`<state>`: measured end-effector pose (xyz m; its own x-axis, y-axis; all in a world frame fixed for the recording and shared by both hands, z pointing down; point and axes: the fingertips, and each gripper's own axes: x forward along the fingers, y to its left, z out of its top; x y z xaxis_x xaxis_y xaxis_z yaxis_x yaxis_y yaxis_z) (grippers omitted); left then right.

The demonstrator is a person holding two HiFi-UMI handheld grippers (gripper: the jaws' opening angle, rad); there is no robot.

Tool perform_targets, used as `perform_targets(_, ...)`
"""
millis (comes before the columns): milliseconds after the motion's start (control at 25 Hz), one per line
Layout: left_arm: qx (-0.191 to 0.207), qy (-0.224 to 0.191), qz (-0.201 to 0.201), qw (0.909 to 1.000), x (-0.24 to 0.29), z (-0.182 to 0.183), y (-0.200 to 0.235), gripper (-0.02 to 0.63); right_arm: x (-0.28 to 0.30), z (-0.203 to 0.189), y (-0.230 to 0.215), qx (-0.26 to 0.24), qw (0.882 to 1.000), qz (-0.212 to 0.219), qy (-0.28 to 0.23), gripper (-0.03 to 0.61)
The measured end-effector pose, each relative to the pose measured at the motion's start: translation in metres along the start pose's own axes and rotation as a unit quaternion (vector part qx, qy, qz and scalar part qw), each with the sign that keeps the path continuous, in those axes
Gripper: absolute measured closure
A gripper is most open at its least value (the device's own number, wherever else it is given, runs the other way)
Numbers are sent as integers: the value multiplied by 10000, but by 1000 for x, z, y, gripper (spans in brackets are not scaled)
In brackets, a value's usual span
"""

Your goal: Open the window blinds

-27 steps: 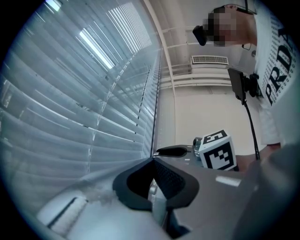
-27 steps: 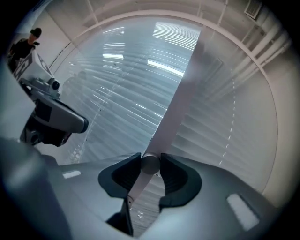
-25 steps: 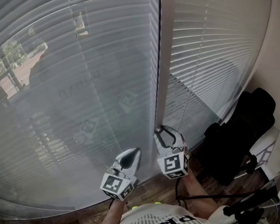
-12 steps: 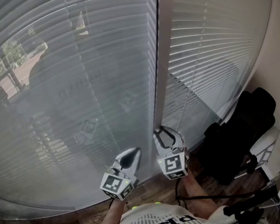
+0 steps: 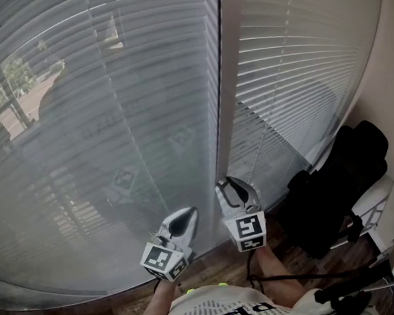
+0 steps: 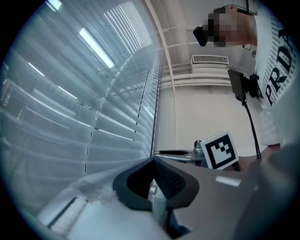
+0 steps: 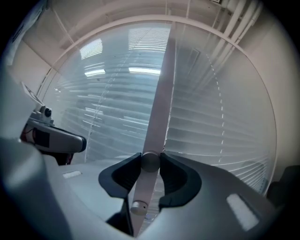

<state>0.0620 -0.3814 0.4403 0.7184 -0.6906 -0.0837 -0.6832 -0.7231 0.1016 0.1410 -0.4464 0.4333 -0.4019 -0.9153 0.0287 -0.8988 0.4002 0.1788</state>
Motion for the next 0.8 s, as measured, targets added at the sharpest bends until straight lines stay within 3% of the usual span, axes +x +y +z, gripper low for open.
perform_targets(560, -37, 45, 1, 10000, -1, 0, 0, 621, 0, -5, -5, 1306, 9914, -19, -64, 445)
perform_targets(800, -67, 49, -100, 9999, -2, -4, -2, 621, 1, -8, -6, 2049, 9787, -9, -135, 445)
